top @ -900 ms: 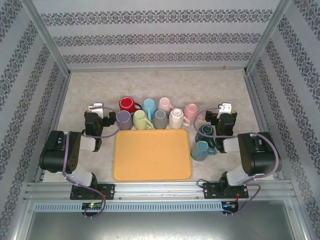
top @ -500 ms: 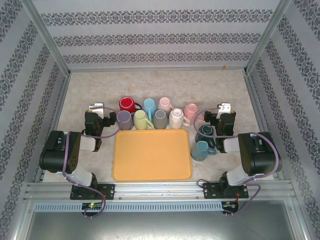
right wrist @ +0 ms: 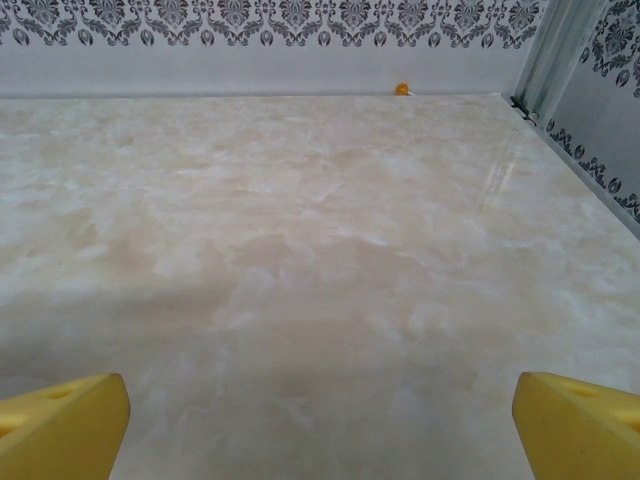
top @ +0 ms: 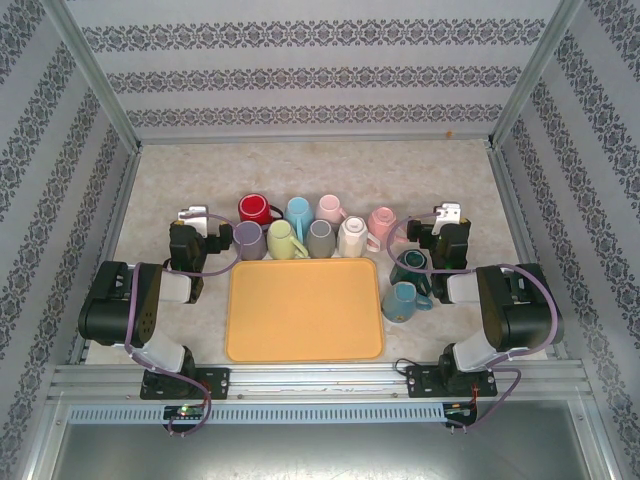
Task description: Turn the mug right side up
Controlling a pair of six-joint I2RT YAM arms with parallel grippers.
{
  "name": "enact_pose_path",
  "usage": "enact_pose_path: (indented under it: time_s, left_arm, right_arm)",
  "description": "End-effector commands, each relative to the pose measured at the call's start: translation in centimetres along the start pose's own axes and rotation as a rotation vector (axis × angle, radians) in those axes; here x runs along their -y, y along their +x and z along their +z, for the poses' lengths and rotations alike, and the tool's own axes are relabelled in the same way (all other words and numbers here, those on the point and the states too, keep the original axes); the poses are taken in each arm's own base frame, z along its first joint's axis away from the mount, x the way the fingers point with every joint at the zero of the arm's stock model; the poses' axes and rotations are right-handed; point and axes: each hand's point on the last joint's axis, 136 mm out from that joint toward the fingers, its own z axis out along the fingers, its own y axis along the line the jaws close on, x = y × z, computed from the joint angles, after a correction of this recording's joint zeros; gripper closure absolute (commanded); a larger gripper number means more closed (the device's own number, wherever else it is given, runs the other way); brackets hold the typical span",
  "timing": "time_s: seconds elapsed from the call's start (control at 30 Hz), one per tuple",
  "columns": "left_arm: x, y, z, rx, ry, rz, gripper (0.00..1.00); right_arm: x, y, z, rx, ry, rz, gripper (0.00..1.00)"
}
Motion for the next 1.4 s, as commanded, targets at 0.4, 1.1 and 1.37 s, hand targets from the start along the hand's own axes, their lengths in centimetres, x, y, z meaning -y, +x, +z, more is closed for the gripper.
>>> enact_pose_path:
  time_s: [0.4,1.1,1.37]
  left_arm:
    - [-2.2,-1.5,-1.4,0.053,-0.133,-0.037,0.00]
    - [13.3,-17.2,-16.3,0.066,0.243,0.089,0.00]
    - [13.4,-16.0,-20.3,-0.152,0.307,0.020,0.00]
  right_arm:
    - [0.9,-3.8,-2.0,0.080,0.077,0.006,0.02]
    - [-15.4,-18.9,-19.1,-0.004,-0.364,-0.303,0.02]
    - [-11.5,-16.6,-22.8,-0.326,-0.475,-0.007,0.02]
